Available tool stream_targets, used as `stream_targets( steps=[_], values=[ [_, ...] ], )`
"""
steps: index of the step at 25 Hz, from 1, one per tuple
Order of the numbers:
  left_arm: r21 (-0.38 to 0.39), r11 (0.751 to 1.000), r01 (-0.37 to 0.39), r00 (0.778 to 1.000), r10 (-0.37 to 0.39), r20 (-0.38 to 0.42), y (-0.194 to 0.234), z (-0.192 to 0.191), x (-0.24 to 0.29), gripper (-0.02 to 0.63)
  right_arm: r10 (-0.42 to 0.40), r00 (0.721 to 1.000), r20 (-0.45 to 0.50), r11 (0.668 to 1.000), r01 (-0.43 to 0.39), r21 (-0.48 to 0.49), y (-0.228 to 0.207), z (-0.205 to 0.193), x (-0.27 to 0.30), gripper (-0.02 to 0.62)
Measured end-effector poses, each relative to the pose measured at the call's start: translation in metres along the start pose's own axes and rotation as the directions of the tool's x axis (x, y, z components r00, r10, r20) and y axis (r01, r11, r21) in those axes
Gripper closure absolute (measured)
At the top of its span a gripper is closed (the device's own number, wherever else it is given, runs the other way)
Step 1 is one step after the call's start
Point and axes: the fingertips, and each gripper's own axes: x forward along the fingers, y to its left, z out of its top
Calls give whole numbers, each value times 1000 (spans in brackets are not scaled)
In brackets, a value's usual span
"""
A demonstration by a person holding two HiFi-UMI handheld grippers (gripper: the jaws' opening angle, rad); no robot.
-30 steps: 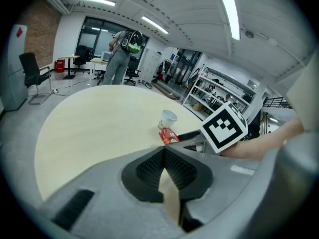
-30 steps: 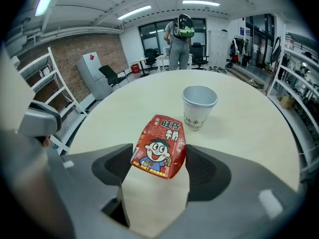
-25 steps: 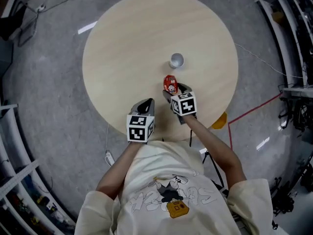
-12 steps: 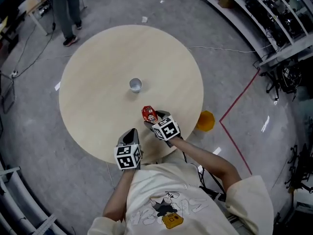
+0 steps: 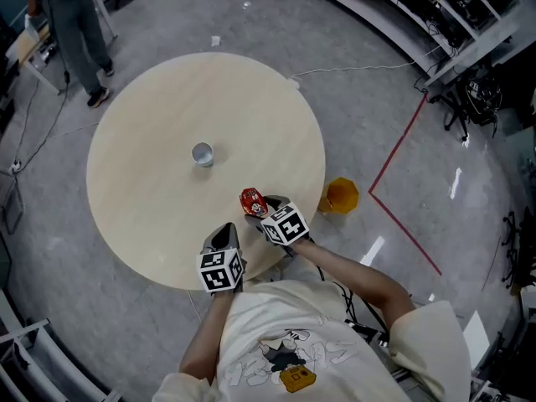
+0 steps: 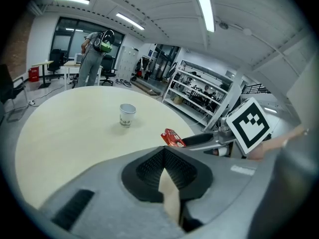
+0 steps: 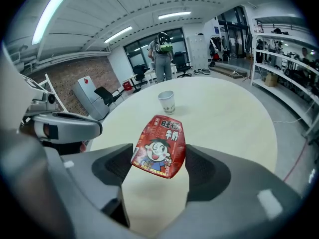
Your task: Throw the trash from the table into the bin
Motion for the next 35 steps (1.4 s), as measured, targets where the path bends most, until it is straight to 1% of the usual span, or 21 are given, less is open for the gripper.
stream_targets(
  steps=[8, 11, 17, 29, 35],
  values=[
    [40, 998, 41, 999, -40, -21, -46, -2, 20, 601, -15, 999, 35, 999, 14, 31, -27, -11, -37, 258],
    [60, 996, 59, 998, -57, -36, -65, -2, 29, 601, -37, 998, 46, 999, 36, 31, -44, -17, -53, 258],
    [94, 991, 95, 994, -89, -59, -95, -3, 48, 601, -66, 995, 71, 995, 61, 78, -73, -29, -74, 259],
    [158, 973, 169, 981, -151, -119, -162, -3, 92, 601, -116, 988, 105, 980, 97, 172, -133, -54, -118, 259],
    [183, 963, 200, 974, -175, -145, -201, -9, 115, 601, -138, 984, 110, 973, 115, 198, -167, -71, -142, 259]
  ],
)
